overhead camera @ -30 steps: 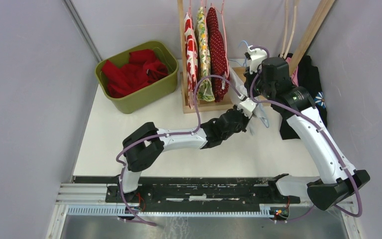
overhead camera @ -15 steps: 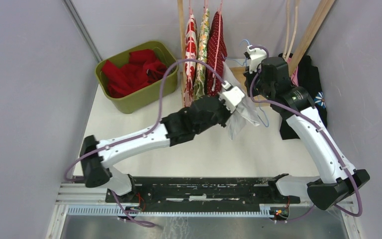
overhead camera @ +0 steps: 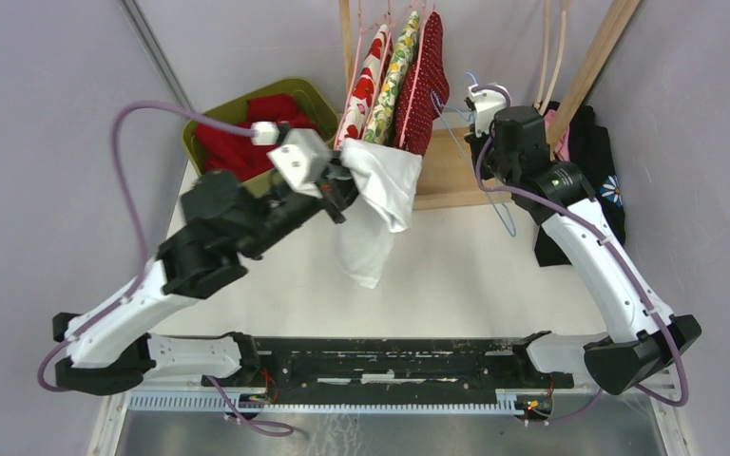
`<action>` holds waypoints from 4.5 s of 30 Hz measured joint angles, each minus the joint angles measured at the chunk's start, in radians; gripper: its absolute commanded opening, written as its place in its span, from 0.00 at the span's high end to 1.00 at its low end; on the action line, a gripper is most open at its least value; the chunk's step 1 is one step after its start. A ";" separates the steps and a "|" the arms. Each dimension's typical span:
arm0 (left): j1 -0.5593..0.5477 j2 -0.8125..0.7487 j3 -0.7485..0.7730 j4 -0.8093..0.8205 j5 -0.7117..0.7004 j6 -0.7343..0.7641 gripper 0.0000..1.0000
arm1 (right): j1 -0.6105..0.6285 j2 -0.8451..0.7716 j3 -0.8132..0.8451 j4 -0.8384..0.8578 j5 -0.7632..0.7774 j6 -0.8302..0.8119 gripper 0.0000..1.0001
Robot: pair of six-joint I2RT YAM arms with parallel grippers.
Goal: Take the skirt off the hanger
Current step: Remove the skirt from the hanger, then place the skirt in the bin.
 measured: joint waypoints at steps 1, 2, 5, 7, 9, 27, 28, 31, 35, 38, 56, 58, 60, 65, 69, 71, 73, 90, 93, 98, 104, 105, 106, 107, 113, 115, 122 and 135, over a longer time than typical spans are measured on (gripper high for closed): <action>0.000 -0.028 0.016 -0.001 0.025 0.003 0.97 | 0.000 0.004 0.000 0.002 0.006 -0.003 0.99; 0.000 -0.051 0.029 -0.002 0.045 0.003 0.97 | 0.000 0.009 0.000 0.003 0.011 -0.006 0.99; 0.000 -0.129 0.061 0.001 0.067 0.014 0.97 | 0.000 0.021 0.000 0.003 0.024 -0.012 0.99; 0.000 -0.179 0.069 0.003 0.038 0.034 0.97 | 0.000 0.026 0.000 0.003 0.035 -0.013 0.99; 0.000 -0.229 0.072 0.006 -0.023 0.074 0.97 | 0.000 0.027 0.000 0.003 0.047 -0.015 0.99; -0.009 -0.229 0.113 -0.035 -0.610 0.421 0.97 | 0.000 0.186 0.161 0.035 0.108 -0.035 0.99; -0.009 -0.227 0.115 -0.047 -0.625 0.420 0.97 | 0.000 0.196 0.172 0.038 0.108 -0.036 0.99; -0.010 -0.222 0.118 -0.089 -0.671 0.406 0.97 | 0.000 0.228 0.203 0.046 0.106 -0.038 0.99; -0.010 -0.216 0.118 -0.145 -0.721 0.371 0.97 | 0.000 0.270 0.238 0.047 0.106 -0.038 0.99; -0.013 -0.215 0.120 -0.178 -0.741 0.342 0.97 | 0.000 0.300 0.263 0.048 0.105 -0.037 0.99; -0.035 0.185 0.792 -0.549 -0.603 0.129 0.97 | -0.002 0.327 0.288 0.049 0.100 -0.035 0.99; -0.035 0.229 0.867 -0.585 -0.591 0.106 0.97 | -0.002 0.327 0.288 0.049 0.099 -0.034 0.99; -0.035 0.231 0.877 -0.603 -0.592 0.100 0.97 | -0.002 0.327 0.288 0.049 0.097 -0.034 0.99; -0.035 0.198 0.863 -0.615 -0.628 0.100 0.97 | -0.002 0.327 0.288 0.049 0.083 -0.028 0.99; -0.035 0.131 0.789 -0.621 -0.651 0.090 0.97 | -0.002 0.326 0.288 0.049 0.076 -0.023 0.99; -0.035 0.111 0.769 -0.635 -0.655 0.075 0.97 | -0.002 0.325 0.288 0.049 0.076 -0.020 0.99; -0.035 0.109 0.782 -0.655 -0.656 0.060 0.97 | -0.002 0.321 0.288 0.048 0.075 -0.019 0.99; 0.069 0.535 0.988 -0.658 -0.082 0.000 0.97 | -0.002 0.218 0.235 0.050 0.068 -0.012 0.99; 0.252 0.527 0.914 -0.618 0.098 -0.048 0.97 | -0.002 0.199 0.219 0.050 0.067 -0.012 0.99; 0.475 0.507 0.858 -0.559 0.193 -0.082 0.97 | -0.002 0.159 0.177 0.052 0.068 -0.012 0.99; 0.570 0.483 0.858 -0.449 0.196 -0.080 0.97 | -0.002 0.133 0.160 0.052 0.068 -0.012 0.99; 0.601 0.481 0.858 -0.429 0.200 -0.080 0.97 | -0.002 0.129 0.158 0.052 0.068 -0.012 0.99; 0.638 0.480 0.854 -0.409 0.208 -0.080 0.97 | -0.002 0.124 0.155 0.053 0.069 -0.012 0.99; 0.674 0.479 0.846 -0.393 0.215 -0.081 0.97 | -0.002 0.120 0.152 0.053 0.069 -0.012 0.99; 0.972 0.454 0.669 -0.300 0.301 -0.105 0.97 | -0.002 0.096 0.125 0.052 0.077 -0.014 0.99; 1.033 0.455 0.615 -0.295 0.318 -0.111 0.97 | -0.002 0.096 0.125 0.052 0.077 -0.014 0.99; 1.128 0.492 0.556 -0.257 0.391 -0.119 0.97 | -0.002 0.097 0.125 0.052 0.076 -0.013 0.99; 1.225 0.614 0.413 -0.137 0.441 -0.127 0.97 | -0.002 0.114 0.125 0.048 0.076 -0.011 0.99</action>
